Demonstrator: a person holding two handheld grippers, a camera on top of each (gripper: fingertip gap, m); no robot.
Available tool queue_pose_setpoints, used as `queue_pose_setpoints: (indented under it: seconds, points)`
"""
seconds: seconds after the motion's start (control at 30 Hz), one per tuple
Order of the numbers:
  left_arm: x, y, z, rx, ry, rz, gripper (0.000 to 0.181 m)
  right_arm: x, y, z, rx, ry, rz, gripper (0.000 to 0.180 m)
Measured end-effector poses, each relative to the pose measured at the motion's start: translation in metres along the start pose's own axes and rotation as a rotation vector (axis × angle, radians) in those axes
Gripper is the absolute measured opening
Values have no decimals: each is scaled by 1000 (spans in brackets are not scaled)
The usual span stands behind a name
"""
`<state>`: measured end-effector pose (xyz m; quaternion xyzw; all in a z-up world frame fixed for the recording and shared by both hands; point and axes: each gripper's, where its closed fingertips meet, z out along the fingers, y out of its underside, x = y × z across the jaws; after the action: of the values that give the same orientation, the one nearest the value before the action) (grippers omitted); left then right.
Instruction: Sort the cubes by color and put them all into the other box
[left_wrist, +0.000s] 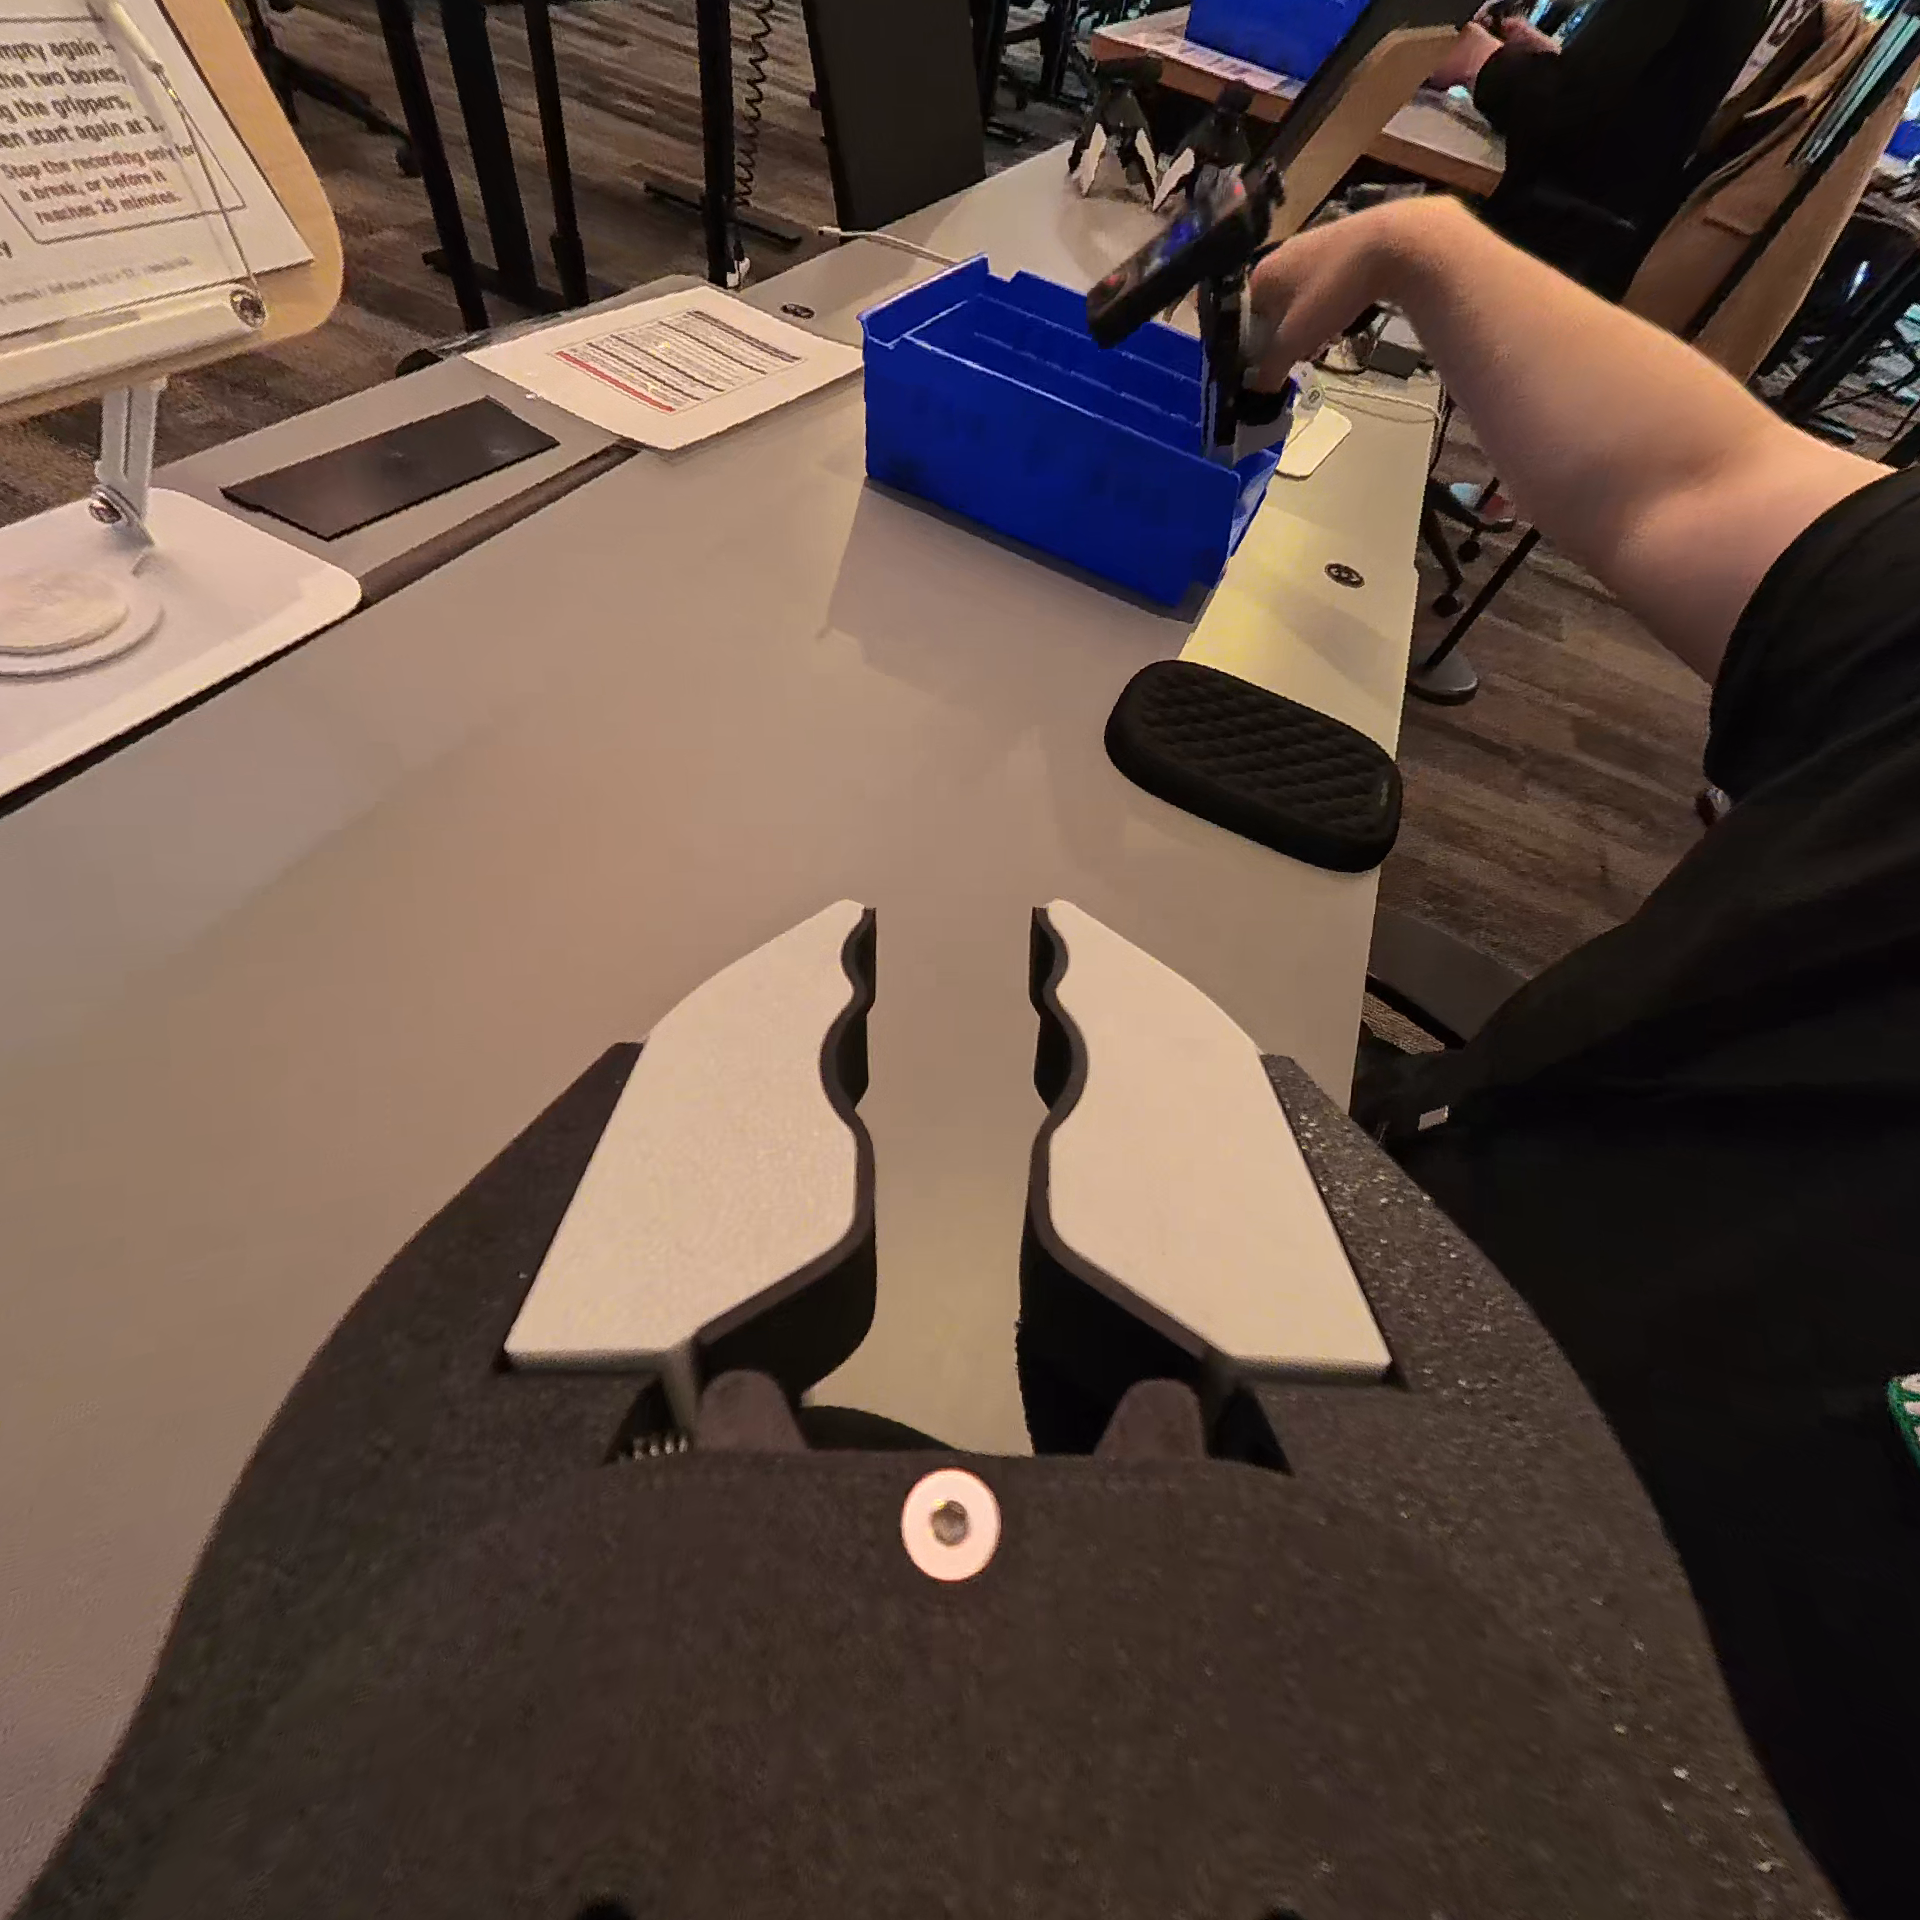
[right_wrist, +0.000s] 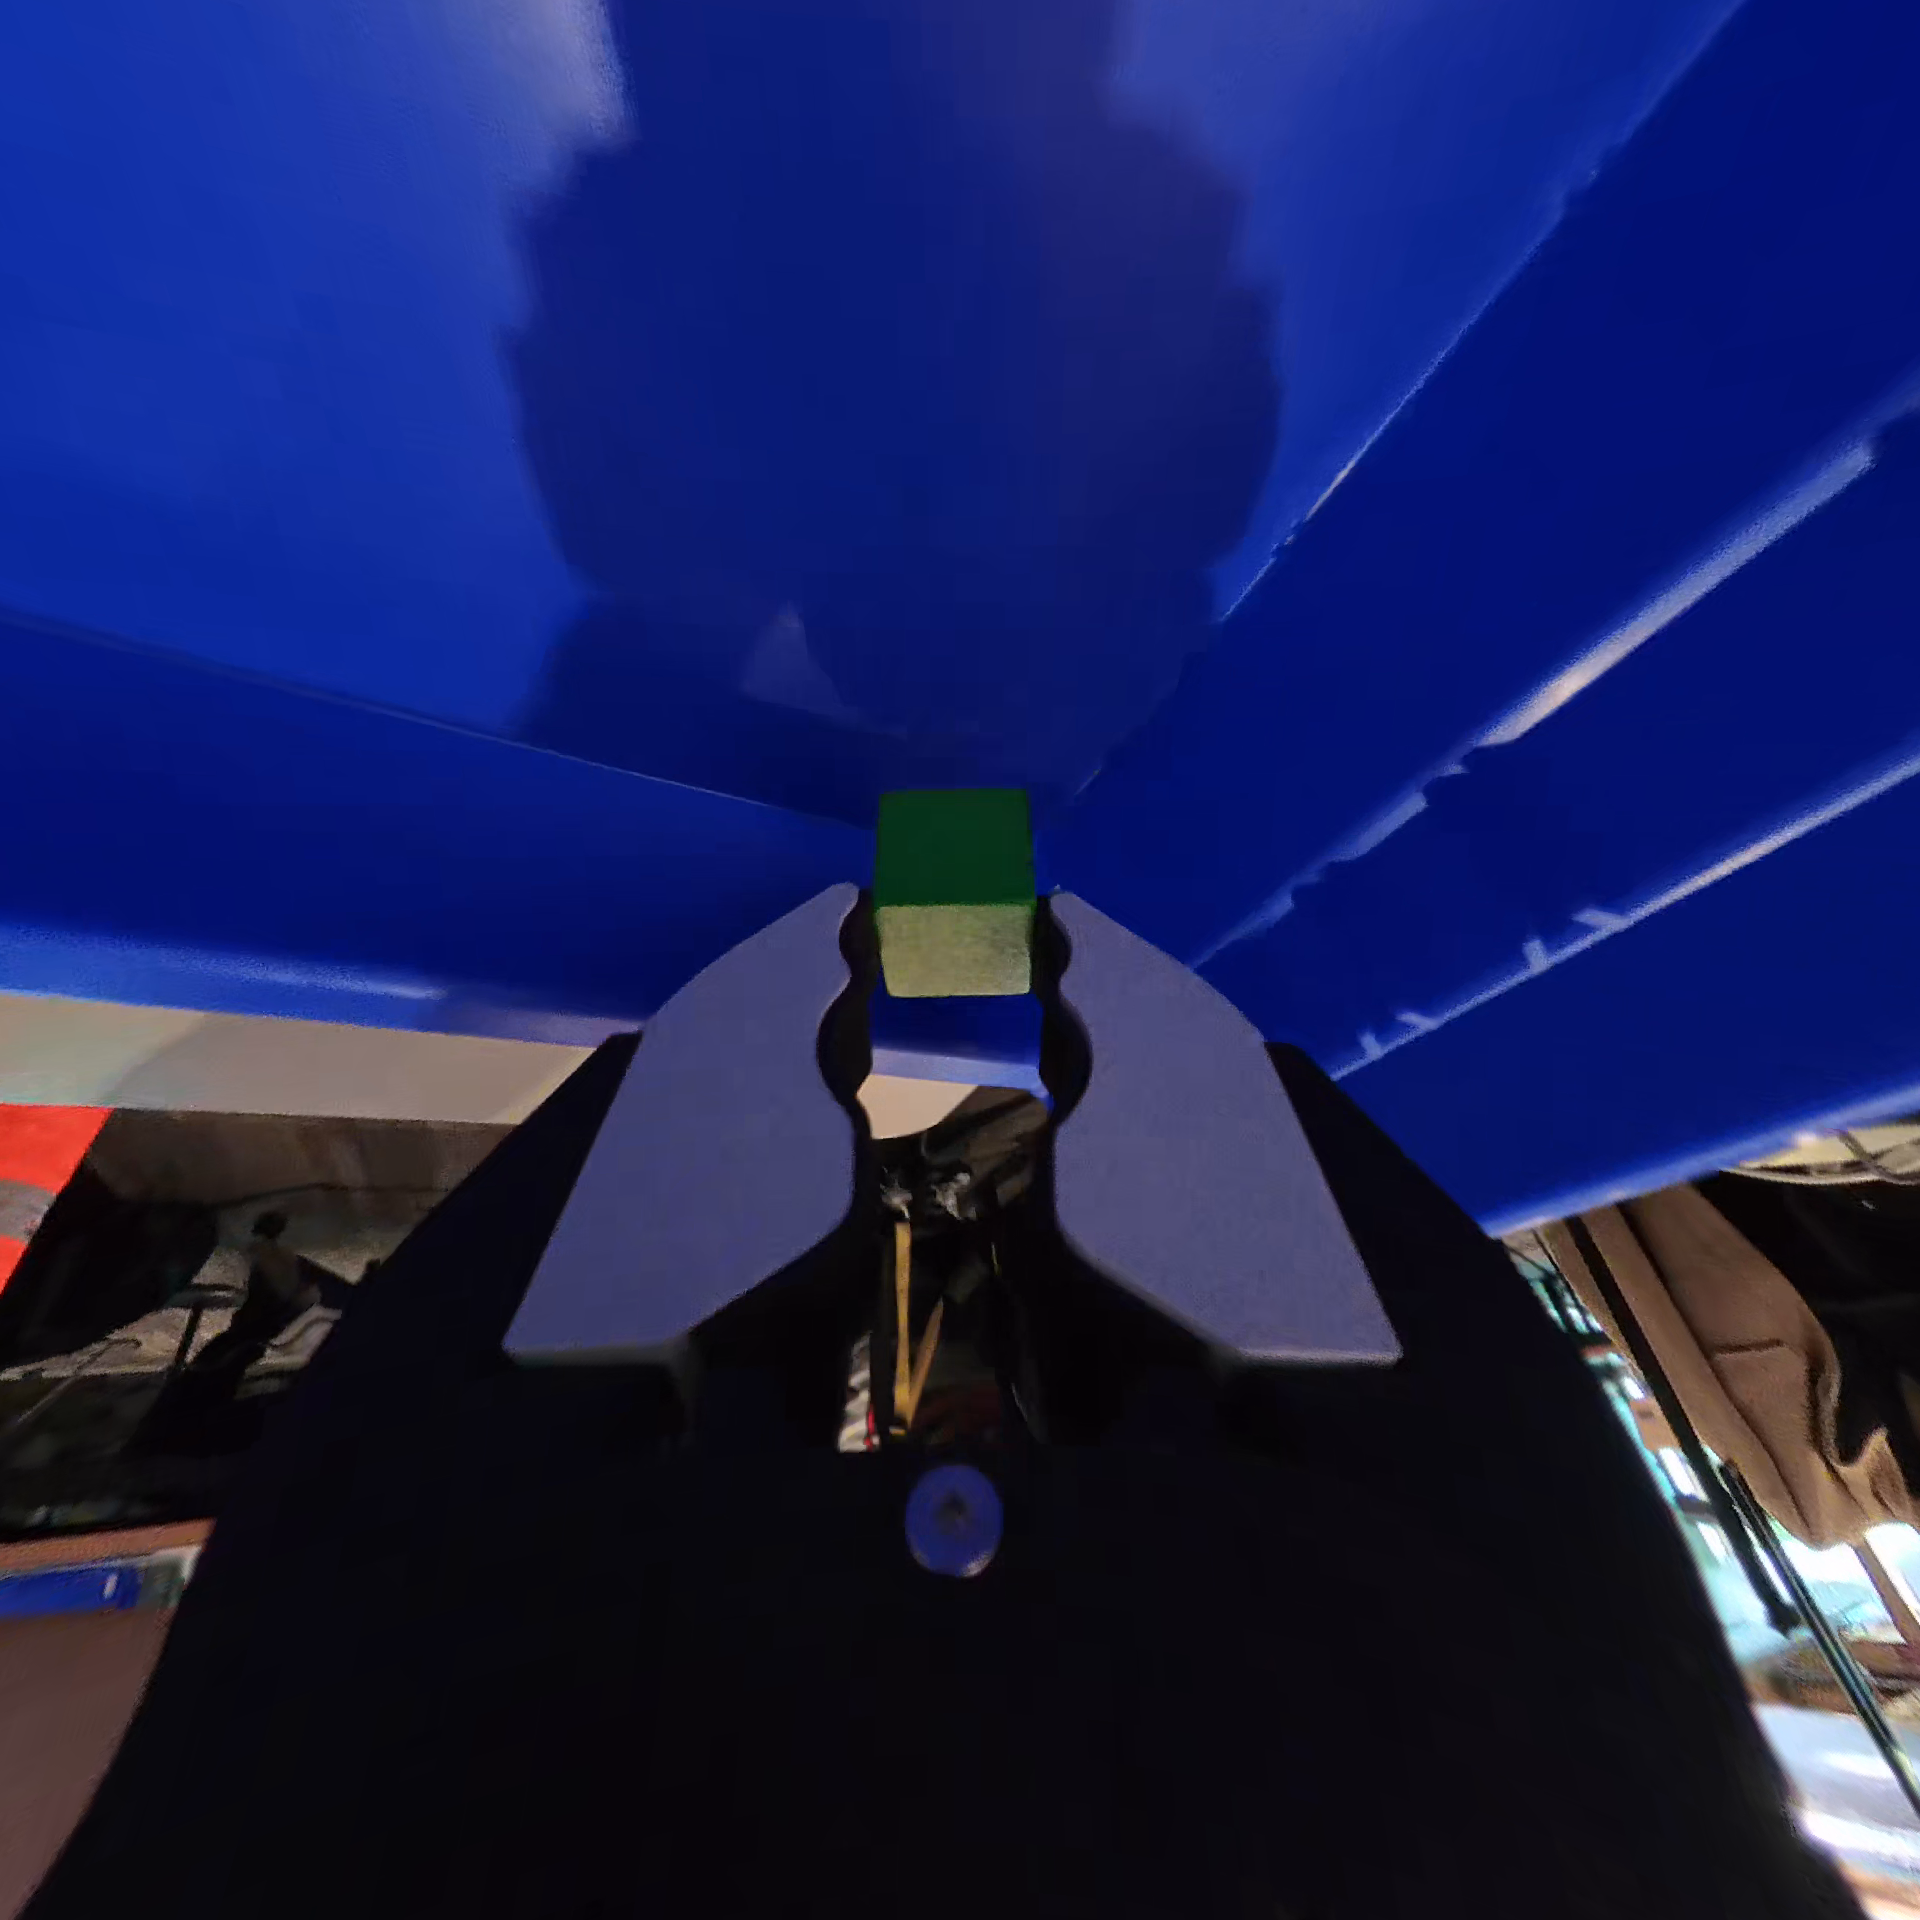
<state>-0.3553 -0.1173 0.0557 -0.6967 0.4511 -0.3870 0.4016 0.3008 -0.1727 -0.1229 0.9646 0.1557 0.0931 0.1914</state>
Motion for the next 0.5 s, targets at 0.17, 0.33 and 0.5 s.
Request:
queue_pose_setpoints:
  seconds: [0.17, 0.33, 0.5]
  points:
    - [6, -1, -2, 8, 4, 5, 28, 9, 3, 14, -70, 43, -41, 28]
    - [10, 2, -6, 2, -6, 11, 28, 6, 0, 13, -50, 20, -39, 42]
    - [3, 2, -31, 14, -131, 56, 29, 8, -9, -35, 110, 174, -62, 41]
